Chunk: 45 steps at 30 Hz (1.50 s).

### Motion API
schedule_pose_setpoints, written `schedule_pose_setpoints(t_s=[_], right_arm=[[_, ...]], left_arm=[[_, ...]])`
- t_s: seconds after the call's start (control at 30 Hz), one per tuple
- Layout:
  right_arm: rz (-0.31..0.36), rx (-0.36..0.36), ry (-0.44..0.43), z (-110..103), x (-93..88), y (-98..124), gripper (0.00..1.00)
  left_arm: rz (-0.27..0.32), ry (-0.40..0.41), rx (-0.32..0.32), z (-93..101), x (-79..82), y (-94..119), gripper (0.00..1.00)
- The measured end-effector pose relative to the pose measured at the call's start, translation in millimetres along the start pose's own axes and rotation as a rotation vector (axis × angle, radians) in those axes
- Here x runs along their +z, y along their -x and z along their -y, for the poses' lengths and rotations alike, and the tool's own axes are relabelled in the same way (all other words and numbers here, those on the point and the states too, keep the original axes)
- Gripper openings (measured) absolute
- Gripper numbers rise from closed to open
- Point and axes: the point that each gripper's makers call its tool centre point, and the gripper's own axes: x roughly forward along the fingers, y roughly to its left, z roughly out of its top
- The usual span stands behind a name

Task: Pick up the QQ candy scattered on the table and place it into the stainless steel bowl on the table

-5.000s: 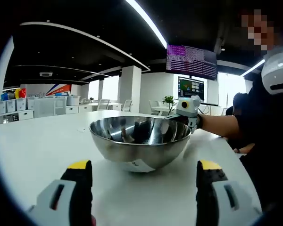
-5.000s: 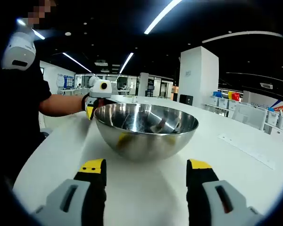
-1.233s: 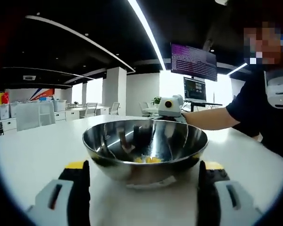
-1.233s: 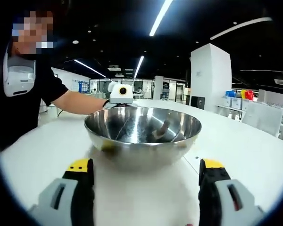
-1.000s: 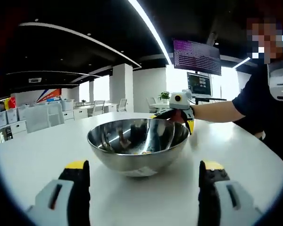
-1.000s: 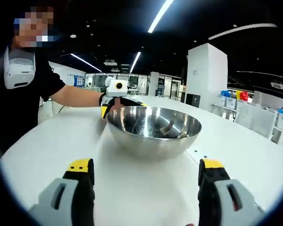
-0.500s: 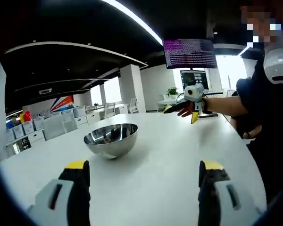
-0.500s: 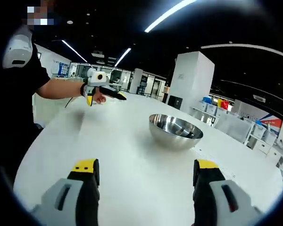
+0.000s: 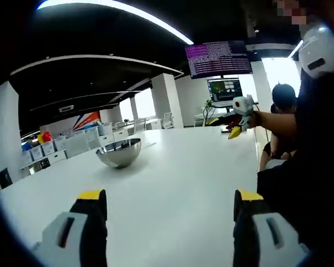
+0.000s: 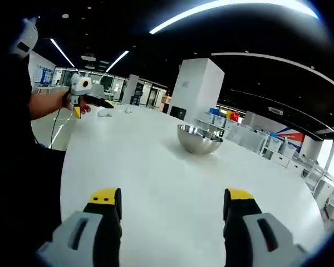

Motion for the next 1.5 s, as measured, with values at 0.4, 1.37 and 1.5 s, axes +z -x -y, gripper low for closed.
schedule_pose_setpoints(t_s=[0.4,1.37,1.5], right_arm=[[-0.039,-0.069,-0.014,-16.6,-7.9,16.6,0.68],[-0.013,-0.061,-0.012,-31.8,12.0,19.7,0.67],[-0.003,-0.064,-0.019,-30.3,12.1,22.2,0.66]], left_arm=[[-0.006,0.03,0.055,22.8,-0.6,17.1,0.92],[-0.008,0.024,0.054,35.0,-2.5,17.9,0.92],[-0.004,0.021,0.05,36.1,1.1,16.8,0.92]])
